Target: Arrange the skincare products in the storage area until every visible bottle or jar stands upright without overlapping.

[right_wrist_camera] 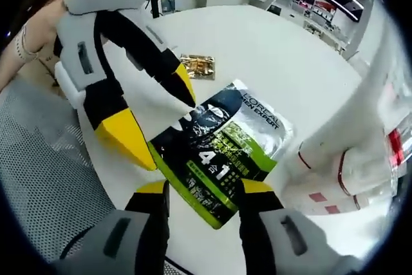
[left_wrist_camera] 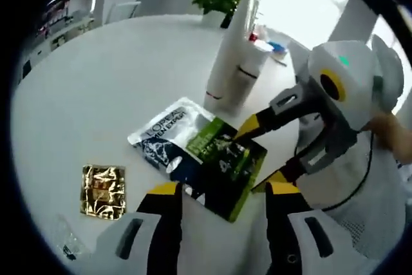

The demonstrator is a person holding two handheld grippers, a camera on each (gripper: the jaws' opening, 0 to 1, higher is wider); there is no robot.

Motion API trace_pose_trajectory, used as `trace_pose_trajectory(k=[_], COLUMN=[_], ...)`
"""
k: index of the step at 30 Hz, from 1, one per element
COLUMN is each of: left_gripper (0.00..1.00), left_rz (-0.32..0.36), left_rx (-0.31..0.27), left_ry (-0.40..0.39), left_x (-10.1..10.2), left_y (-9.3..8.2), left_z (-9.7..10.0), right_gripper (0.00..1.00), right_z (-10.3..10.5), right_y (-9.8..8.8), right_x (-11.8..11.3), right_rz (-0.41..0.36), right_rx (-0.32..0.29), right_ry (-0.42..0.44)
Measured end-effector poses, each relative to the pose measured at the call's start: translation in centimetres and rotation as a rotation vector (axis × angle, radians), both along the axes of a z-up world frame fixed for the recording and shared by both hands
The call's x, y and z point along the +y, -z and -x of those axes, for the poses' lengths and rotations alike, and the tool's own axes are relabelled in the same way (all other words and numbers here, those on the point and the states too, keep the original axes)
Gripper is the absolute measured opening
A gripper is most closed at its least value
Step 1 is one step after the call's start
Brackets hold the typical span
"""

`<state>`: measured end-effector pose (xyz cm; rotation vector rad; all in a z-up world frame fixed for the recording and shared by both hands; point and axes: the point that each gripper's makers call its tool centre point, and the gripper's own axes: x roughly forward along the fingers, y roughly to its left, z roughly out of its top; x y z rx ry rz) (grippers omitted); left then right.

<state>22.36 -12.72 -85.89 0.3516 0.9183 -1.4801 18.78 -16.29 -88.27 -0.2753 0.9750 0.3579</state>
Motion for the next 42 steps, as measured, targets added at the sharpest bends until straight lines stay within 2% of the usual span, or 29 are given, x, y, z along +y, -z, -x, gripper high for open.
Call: trace_pose_trajectory(k=[2, 5, 11, 25, 42], left_gripper=[0.5, 0.53, 0.52, 0.53, 0.58], left_rz=[-0.021, -0.036, -0.05, -0.023, -0.007], left_rx=[0.017, 0.006, 0.029, 0.027, -0.002], left_ry=[-0.023, -0.015, 0.031, 0.06, 0.057], left_x=[0.3, 0.5, 0.3, -0.3, -0.7], left_y=[0.3, 0.7, 1.0, 0.7, 0.8], left_z=[0.1, 0.1, 1.4, 2.7, 2.8], right_gripper=[0.42, 0.41, 0.4, 0.38, 0.37], right_z=[0.0, 0.1, 0.1, 0.1, 0.1], right_y=[0.0, -0.1, -0.2, -0.2, -0.2], right_x=[-0.1, -0.2, -0.9, -1.5, -1.4], right_rz=[0.002, 0.001, 0.017, 0.029, 0.035], right_rx=[0.001, 0.001, 0.0, 0.0, 0.0], right_ry=[0.005, 0.008, 0.028, 0.048, 0.042])
